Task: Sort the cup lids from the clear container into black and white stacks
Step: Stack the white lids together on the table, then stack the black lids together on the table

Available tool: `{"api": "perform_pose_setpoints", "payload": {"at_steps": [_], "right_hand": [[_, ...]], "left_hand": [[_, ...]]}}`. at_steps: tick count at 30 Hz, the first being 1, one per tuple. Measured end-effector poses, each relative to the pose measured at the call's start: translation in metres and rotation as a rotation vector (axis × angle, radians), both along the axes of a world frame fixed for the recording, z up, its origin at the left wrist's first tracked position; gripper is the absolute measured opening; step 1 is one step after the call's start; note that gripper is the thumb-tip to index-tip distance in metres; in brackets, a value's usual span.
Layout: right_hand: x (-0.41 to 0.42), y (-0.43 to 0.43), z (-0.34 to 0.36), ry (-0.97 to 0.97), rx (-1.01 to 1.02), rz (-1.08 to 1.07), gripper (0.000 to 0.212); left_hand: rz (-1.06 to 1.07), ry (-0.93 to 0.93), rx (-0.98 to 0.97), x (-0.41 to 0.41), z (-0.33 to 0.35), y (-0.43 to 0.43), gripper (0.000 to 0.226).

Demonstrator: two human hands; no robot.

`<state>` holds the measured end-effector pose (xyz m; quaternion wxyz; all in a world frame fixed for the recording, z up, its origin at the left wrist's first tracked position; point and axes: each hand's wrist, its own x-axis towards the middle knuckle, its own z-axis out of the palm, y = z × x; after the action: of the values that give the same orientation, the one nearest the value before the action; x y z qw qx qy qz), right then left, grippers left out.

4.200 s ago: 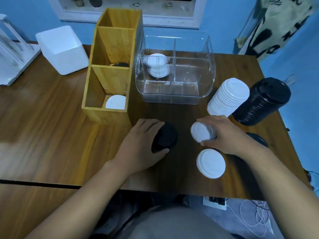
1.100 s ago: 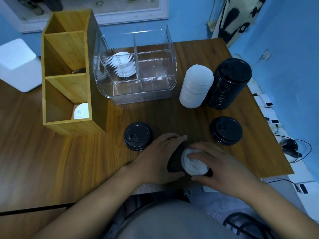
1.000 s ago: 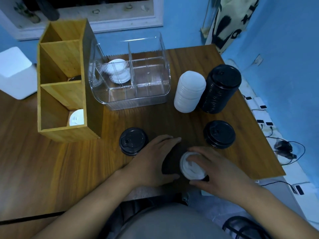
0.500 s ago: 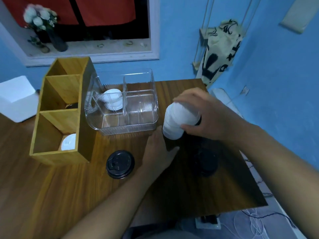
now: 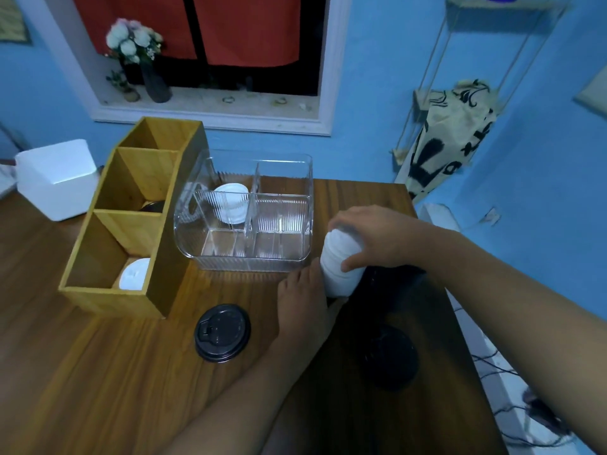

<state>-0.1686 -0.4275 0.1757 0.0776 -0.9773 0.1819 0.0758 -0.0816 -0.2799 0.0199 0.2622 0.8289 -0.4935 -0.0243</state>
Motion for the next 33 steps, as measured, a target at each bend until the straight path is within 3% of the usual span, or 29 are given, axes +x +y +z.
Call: {"api": "perform_pose_setpoints", "payload": {"at_steps": [8, 12, 16, 21, 26, 28, 33], "right_hand": [[0.009, 0.005, -0.005, -0.007, 0.012, 0.010, 0.066], [0.005, 0.006, -0.010, -0.005, 0.026, -0.005, 0.067], [-0.002, 0.007, -0.005, -0.006, -0.006, -0.040, 0.075], [-0.024, 0.027, 0.004, -0.138, -0.015, -0.089, 0.087], [-0.094, 0.083, -0.022, -0.443, 0.015, -0.053, 0.061], [-0.122, 0.109, -0.049, -0.456, 0.087, -0.111, 0.054], [-0.161, 0.129, -0.116, -0.352, 0.176, -0.333, 0.076]], "left_hand": [[-0.033, -0.038, -0.009, 0.006, -0.002, -0.002, 0.070], [-0.059, -0.014, 0.042, 0.007, 0.005, 0.002, 0.076], [-0.133, -0.116, 0.073, 0.020, 0.027, 0.035, 0.064], [-0.151, -0.287, 0.227, 0.073, 0.047, 0.114, 0.083], [-0.240, -0.124, 0.387, 0.105, 0.045, 0.146, 0.099], [-0.282, -0.105, 0.403, 0.104, 0.043, 0.143, 0.097], [-0.353, -0.009, 0.330, 0.078, 0.039, 0.129, 0.103]]}}
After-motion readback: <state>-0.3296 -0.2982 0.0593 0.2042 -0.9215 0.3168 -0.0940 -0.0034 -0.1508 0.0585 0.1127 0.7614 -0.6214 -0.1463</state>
